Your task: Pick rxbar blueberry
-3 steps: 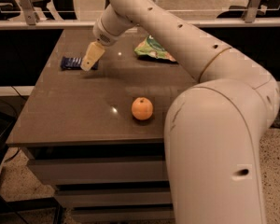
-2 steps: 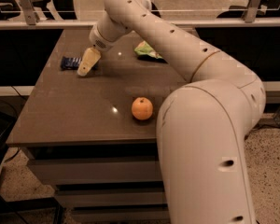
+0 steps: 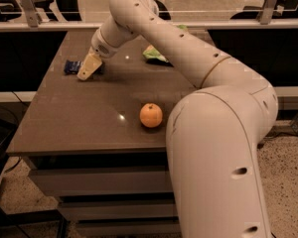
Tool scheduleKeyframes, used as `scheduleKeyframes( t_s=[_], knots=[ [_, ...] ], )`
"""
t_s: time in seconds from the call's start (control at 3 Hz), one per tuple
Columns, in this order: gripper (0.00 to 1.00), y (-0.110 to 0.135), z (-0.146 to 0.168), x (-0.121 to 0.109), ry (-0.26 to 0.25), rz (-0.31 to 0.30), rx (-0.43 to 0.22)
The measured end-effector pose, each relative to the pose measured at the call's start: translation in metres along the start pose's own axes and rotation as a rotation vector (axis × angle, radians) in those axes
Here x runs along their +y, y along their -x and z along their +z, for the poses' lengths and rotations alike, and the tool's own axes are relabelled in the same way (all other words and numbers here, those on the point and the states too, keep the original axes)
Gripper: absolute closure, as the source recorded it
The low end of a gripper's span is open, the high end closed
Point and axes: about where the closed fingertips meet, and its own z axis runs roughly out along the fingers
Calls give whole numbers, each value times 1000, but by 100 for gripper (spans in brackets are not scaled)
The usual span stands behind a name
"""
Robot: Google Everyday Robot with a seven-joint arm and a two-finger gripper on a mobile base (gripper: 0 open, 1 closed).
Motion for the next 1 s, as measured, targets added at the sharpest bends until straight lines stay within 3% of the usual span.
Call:
scheduleKeyframes(
  t_s=[0.67, 1.0],
  knots=[
    [87, 8, -13, 29, 58, 29, -62],
    [100, -1, -16, 44, 84, 56, -62]
  ],
)
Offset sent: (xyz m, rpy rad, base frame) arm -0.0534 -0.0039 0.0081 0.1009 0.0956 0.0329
